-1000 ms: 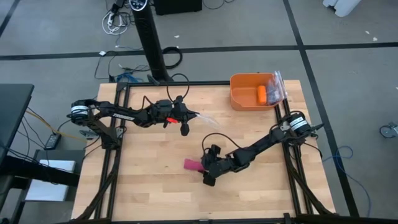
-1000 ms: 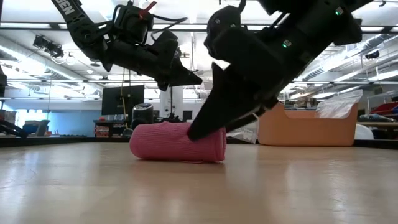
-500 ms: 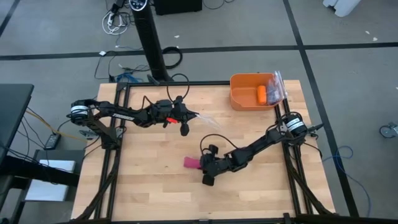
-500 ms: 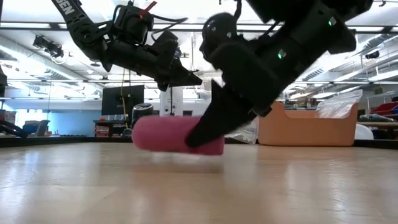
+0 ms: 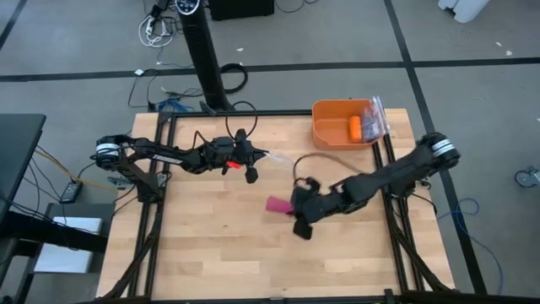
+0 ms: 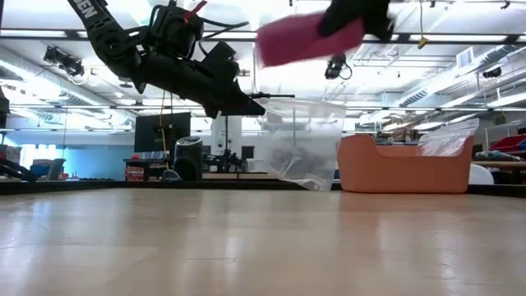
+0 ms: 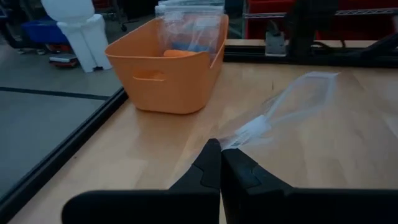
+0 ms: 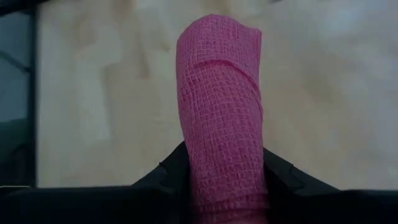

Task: Roll bandage
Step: Insert the pink bandage into the transparent zip bag

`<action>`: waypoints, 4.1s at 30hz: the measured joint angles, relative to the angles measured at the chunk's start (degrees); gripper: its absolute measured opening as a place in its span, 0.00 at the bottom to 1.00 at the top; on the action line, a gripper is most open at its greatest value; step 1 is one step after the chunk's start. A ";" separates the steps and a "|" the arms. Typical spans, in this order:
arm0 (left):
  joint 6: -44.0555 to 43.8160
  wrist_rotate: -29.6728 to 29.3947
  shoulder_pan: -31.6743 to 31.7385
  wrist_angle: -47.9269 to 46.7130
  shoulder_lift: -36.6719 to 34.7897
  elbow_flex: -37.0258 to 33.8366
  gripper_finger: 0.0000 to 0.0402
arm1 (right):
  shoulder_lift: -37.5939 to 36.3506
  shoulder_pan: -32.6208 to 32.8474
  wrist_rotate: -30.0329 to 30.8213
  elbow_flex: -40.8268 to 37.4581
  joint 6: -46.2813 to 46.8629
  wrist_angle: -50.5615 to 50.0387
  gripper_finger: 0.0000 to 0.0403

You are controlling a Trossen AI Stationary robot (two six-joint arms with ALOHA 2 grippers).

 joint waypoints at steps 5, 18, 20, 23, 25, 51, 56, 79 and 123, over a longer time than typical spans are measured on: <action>0.46 -1.79 -1.13 0.27 0.00 0.00 0.00 | -1.76 -2.26 4.41 11.30 2.69 -22.79 0.29; -3.49 -1.77 -4.40 1.02 0.00 0.16 0.00 | 2.17 -12.74 0.20 14.62 -1.49 -33.42 0.29; -3.70 -1.75 -4.65 1.17 0.00 0.20 0.00 | 2.73 -13.35 -0.54 14.62 -1.77 -34.56 0.29; -4.78 -1.76 -4.93 1.26 0.00 0.20 0.00 | 3.79 -13.96 -1.53 14.60 -2.32 -35.18 0.29; -5.10 -1.67 -5.00 1.37 0.00 0.22 0.00 | 4.41 -14.14 -1.69 14.60 -2.45 -35.57 0.29; -5.25 -1.39 -5.02 0.73 0.00 0.24 0.00 | 4.03 -14.74 -4.92 17.33 -6.69 -35.87 0.29; -6.33 -1.40 -5.02 0.62 0.00 0.24 0.00 | 4.06 -14.67 -7.28 17.33 -7.49 -35.83 0.29; -5.00 3.67 -5.02 -1.96 0.00 0.27 0.00 | 4.03 -13.81 -10.87 17.29 -31.57 -32.46 0.29; -4.63 3.74 -5.76 -3.72 0.00 0.28 0.00 | 4.12 -27.62 -13.70 17.29 -17.74 -34.30 0.29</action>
